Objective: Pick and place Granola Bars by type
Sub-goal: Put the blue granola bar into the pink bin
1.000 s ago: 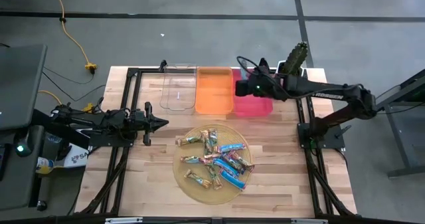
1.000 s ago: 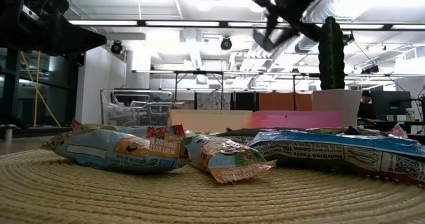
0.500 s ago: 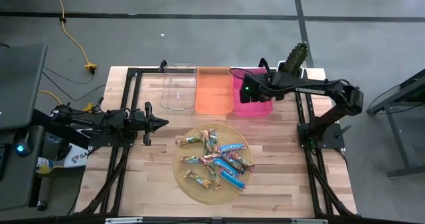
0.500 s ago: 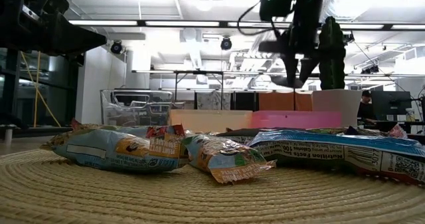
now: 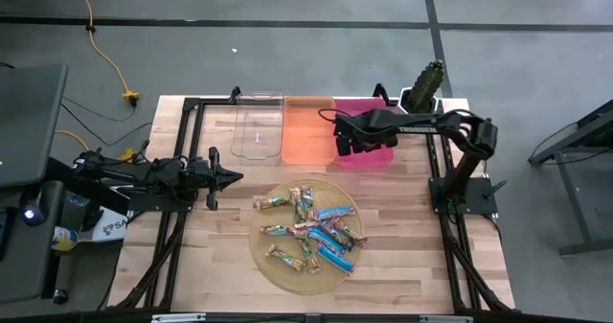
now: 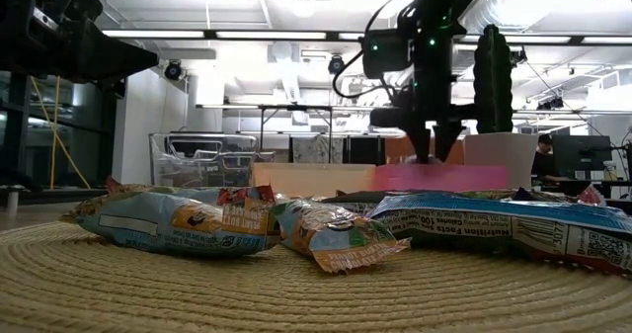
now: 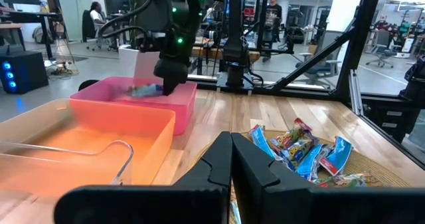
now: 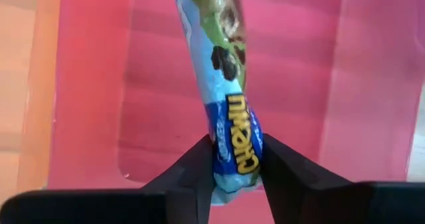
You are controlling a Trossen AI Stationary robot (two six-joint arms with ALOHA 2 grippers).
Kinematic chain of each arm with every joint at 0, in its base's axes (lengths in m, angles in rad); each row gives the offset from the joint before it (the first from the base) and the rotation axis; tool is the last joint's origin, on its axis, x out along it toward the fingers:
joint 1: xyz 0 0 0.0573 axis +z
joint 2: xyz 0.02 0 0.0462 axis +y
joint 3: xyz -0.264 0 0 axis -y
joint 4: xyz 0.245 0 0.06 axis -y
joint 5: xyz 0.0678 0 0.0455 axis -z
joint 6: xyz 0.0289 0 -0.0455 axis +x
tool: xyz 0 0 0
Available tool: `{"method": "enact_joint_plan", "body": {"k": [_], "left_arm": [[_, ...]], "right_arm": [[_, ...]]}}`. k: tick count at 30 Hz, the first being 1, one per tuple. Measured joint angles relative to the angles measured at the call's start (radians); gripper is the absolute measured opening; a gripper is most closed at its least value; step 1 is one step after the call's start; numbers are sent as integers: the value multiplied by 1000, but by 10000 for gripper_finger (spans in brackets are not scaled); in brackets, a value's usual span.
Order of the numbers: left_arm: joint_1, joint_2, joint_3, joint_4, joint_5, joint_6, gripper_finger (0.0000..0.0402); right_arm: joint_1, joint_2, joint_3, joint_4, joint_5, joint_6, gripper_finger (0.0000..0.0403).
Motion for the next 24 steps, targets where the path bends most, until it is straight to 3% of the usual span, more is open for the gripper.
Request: {"method": "enact_joint_plan", "body": {"k": [11,24], "left_arm": [[0,0,0,0,0,0,1],[0,0,0,0,0,0,1]], "right_arm": [[-19,0,2,17,-51,-39,172],[20,-2,159,36,-124,-276,179]]}}
